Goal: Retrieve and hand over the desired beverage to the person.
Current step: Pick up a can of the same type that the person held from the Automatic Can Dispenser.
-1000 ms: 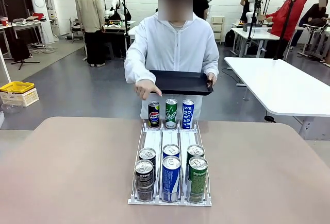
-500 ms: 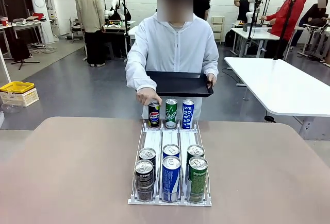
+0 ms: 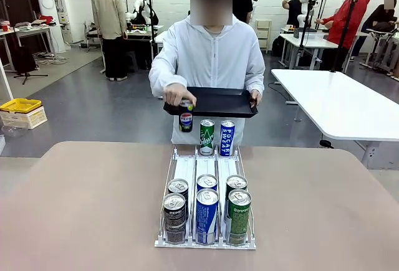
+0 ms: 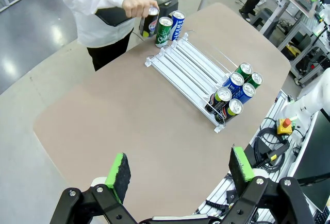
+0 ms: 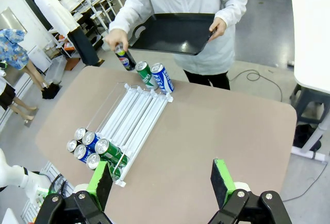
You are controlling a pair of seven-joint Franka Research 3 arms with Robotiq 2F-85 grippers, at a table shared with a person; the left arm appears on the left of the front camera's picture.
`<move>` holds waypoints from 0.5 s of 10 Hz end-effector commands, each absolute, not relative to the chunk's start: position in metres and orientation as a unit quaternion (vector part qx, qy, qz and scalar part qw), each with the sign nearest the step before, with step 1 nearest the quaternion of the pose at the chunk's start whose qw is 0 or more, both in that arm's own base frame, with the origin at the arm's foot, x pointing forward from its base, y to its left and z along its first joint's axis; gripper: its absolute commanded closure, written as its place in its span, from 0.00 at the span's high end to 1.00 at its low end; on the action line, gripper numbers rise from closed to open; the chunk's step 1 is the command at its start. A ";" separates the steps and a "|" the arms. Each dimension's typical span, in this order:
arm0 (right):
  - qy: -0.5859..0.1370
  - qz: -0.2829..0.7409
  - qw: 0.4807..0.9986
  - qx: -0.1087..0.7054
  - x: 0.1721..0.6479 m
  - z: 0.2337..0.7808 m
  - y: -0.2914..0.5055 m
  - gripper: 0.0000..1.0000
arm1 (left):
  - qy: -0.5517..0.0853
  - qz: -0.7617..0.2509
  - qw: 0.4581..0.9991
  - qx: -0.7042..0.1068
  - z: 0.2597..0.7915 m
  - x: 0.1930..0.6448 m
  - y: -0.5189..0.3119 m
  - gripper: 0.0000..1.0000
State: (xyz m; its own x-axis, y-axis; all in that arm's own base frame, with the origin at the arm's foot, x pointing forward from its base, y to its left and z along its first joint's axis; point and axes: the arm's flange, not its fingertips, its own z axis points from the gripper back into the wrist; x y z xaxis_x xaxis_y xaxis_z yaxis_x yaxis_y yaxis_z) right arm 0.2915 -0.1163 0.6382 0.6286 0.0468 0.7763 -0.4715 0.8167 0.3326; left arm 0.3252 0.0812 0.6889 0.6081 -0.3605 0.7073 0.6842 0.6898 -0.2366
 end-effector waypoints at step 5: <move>-0.404 0.153 0.860 0.272 0.292 0.639 -0.115 1.00 | -0.324 -0.310 0.858 -0.250 0.690 0.326 0.083 1.00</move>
State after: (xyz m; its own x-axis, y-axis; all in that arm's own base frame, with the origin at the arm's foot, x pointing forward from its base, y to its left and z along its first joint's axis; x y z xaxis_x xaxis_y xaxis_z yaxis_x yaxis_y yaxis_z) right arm 0.2915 -0.1163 0.6382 0.6286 0.0468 0.7763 -0.4715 0.8167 0.3326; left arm 0.3252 0.0812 0.6889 0.6081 -0.3605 0.7073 0.6842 0.6899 -0.2366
